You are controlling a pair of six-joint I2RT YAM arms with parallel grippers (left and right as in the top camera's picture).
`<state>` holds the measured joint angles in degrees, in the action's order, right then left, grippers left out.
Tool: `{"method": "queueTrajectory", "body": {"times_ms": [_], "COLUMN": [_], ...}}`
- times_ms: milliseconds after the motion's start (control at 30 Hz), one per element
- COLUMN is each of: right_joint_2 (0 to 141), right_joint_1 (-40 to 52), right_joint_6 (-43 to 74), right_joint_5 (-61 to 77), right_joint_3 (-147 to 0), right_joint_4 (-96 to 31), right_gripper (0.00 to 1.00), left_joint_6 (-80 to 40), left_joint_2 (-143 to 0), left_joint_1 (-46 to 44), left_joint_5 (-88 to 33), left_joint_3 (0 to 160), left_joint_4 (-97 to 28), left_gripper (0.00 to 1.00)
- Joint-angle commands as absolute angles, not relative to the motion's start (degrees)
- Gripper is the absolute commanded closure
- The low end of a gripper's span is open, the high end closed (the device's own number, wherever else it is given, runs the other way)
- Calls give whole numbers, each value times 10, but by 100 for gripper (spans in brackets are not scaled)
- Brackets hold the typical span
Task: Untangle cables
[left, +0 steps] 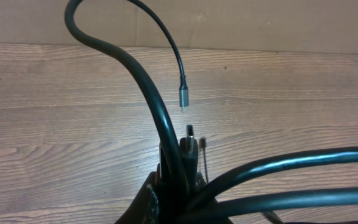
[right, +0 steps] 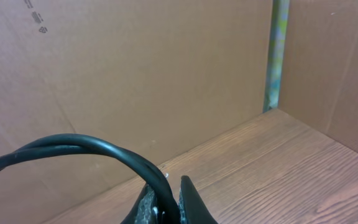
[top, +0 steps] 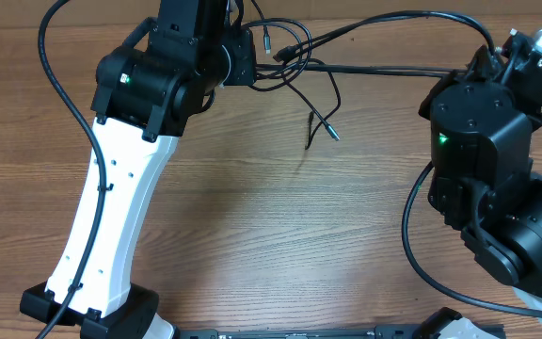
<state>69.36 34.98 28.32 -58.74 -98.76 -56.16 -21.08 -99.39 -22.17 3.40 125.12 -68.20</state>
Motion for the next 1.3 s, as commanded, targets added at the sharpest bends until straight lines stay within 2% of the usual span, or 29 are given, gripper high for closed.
{"method": "queueTrajectory", "body": {"times_ms": [0,100,133,200,233,267,533,900,967,1100,1267], "right_joint_2": [612,612,612,612,612,612,612,631,647,689,726], "right_joint_1": [318,318,318,318,318,318,318,318,318,317,317], "right_joint_6": [270,270,270,270,266,255,102,102,101,102,106], "right_joint_5": [-836,-835,-833,-811,-781,-757,-507,-307,-272,-286,-277], "right_joint_3": [-1006,-1006,-1006,-1006,-1006,-1006,-1006,-1006,-1006,-1006,-1006], "right_joint_4": [-568,-570,-569,-569,-570,-570,-543,-588,-613,-670,-678], "right_gripper": [96,95,84,43,11,0,0,0,0,0,0], "left_joint_6": [-194,-194,-194,-194,-194,-194,-194,-195,-194,-166,-66], "left_joint_2": [-1007,-1007,-1007,-1007,-1007,-1007,-1008,-1008,-1008,-1008,-1008], "left_joint_1": [-172,-172,-172,-172,-172,-172,-172,-173,-173,-173,-173], "left_joint_5": [228,228,228,228,228,228,228,197,158,35,-248], "left_joint_3": [1246,1246,1246,1246,1246,1246,1246,1246,1246,1246,1246], "left_joint_4": [-702,-702,-702,-702,-702,-702,-700,-698,-694,-673,-629], "left_gripper": [96,96,96,96,96,96,96,96,96,96,96]}}
